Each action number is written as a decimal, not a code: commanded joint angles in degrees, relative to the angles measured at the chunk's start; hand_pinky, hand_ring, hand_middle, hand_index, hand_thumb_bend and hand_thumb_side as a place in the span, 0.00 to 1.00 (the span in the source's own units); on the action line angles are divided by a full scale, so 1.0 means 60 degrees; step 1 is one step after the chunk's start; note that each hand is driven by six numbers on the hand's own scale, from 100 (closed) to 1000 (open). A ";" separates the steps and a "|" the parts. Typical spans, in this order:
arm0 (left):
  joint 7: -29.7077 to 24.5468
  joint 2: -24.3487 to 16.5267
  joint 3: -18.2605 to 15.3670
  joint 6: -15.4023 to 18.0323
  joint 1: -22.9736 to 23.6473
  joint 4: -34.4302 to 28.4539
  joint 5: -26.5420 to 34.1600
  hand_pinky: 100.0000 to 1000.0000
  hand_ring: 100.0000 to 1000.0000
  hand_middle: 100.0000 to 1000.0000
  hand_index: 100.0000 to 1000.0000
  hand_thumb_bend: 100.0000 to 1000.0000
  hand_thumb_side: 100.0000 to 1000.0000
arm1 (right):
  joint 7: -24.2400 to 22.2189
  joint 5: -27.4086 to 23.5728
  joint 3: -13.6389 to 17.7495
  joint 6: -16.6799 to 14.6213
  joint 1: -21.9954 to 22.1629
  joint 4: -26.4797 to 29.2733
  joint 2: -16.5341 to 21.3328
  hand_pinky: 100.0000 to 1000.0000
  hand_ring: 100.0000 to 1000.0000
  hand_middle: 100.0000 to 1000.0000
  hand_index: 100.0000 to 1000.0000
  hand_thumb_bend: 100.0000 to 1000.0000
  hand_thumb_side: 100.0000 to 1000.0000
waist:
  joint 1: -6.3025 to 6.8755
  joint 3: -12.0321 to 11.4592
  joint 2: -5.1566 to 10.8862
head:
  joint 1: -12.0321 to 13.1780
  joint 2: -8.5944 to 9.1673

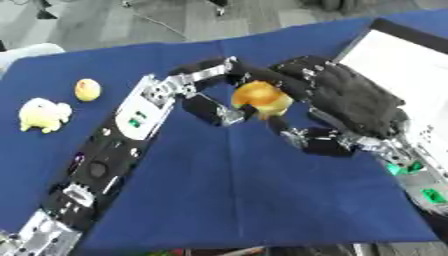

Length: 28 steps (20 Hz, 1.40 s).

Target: Pick up the objects with one hand, pass them to the other hand, and then place them into the box on the other side of the table.

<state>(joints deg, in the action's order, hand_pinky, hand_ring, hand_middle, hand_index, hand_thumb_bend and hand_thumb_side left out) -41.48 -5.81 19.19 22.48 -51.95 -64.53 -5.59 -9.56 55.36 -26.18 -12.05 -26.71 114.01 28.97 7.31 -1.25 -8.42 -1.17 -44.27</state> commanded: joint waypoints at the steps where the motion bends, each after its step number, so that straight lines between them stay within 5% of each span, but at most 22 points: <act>1: -0.1399 -0.0211 0.0041 0.1126 -0.0203 -0.0409 0.0310 0.49 0.33 0.32 0.45 0.00 0.17 | -0.0016 0.0019 0.0059 0.0015 -0.0091 0.0097 0.0043 0.76 0.77 0.74 0.98 0.05 0.00 | -0.0075 -0.0021 0.0112 | -0.0004 0.0025; 18: -0.1747 -0.1021 0.0383 0.0819 -0.0177 -0.1161 0.1165 0.49 0.33 0.32 0.45 0.00 0.16 | -0.0249 0.0515 0.0072 -0.0077 -0.0068 0.0097 0.0085 0.78 0.77 0.76 1.00 0.13 0.00 | 0.0001 -0.0052 0.0159 | -0.0018 0.0025; 28: -0.1747 -0.0995 0.0828 0.0529 -0.0227 -0.1629 0.1556 0.49 0.33 0.32 0.45 0.00 0.18 | 0.0199 0.0524 0.0070 -0.0083 -0.0073 0.0097 0.0113 0.75 0.73 0.71 0.80 0.15 0.00 | -0.0005 -0.0056 0.0165 | -0.0019 0.0025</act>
<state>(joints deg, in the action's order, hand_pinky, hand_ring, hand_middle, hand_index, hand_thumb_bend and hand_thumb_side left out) -45.09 -11.13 24.07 18.88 -51.91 -72.01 2.43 -8.70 57.83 -26.20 -12.72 -26.72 114.45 28.92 7.68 -1.51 -8.41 -1.28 -44.27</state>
